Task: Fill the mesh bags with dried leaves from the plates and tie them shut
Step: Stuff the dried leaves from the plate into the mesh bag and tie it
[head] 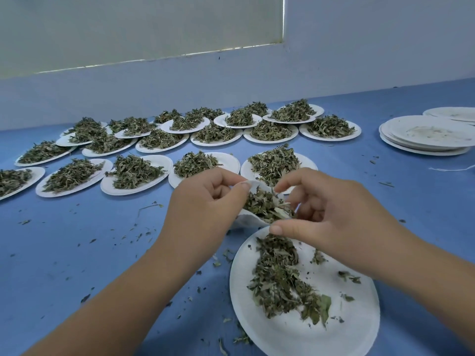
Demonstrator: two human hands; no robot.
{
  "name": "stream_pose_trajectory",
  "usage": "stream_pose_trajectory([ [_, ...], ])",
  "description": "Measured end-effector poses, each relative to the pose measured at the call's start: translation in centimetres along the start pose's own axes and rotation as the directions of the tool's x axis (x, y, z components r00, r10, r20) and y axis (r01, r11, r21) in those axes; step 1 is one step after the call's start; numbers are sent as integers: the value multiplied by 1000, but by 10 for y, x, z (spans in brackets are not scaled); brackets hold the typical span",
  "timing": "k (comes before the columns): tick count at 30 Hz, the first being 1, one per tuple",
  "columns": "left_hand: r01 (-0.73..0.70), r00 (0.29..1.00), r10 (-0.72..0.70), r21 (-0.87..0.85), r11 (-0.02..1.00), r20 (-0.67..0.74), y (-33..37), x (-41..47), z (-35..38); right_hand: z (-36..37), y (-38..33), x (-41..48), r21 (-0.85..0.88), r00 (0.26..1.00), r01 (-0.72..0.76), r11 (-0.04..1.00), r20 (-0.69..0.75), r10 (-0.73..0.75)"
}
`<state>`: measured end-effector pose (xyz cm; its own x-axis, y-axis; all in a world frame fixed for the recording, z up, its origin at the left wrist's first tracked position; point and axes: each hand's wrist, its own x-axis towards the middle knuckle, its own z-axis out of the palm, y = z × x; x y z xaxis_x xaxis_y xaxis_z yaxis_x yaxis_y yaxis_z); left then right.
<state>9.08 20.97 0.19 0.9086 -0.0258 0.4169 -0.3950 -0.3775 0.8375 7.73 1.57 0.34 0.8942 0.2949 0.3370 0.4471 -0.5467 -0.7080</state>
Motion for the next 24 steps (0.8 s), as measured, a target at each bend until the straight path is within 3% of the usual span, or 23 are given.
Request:
stream_pose_trajectory([
  [6, -75, 997, 74, 83, 994, 22, 5, -5, 6, -2, 2, -1, 44, 990, 70, 997, -128, -64],
  [9, -92, 996, 89, 96, 991, 32, 7, -8, 8, -1, 0, -3, -38, 979, 128, 991, -154, -133],
  [15, -97, 992, 93, 46, 994, 90, 12, -14, 14, 5, -1, -4, -288, 968, 199, 937, -92, -234],
  [20, -91, 994, 87, 62, 994, 64, 12, -13, 15, 2, -2, -5, -264, 959, 231, 936, -98, -265],
  [24, -67, 997, 67, 18, 998, 34, 11, -9, 10, 0, -6, -6, -270, 924, 349, 897, -61, -378],
])
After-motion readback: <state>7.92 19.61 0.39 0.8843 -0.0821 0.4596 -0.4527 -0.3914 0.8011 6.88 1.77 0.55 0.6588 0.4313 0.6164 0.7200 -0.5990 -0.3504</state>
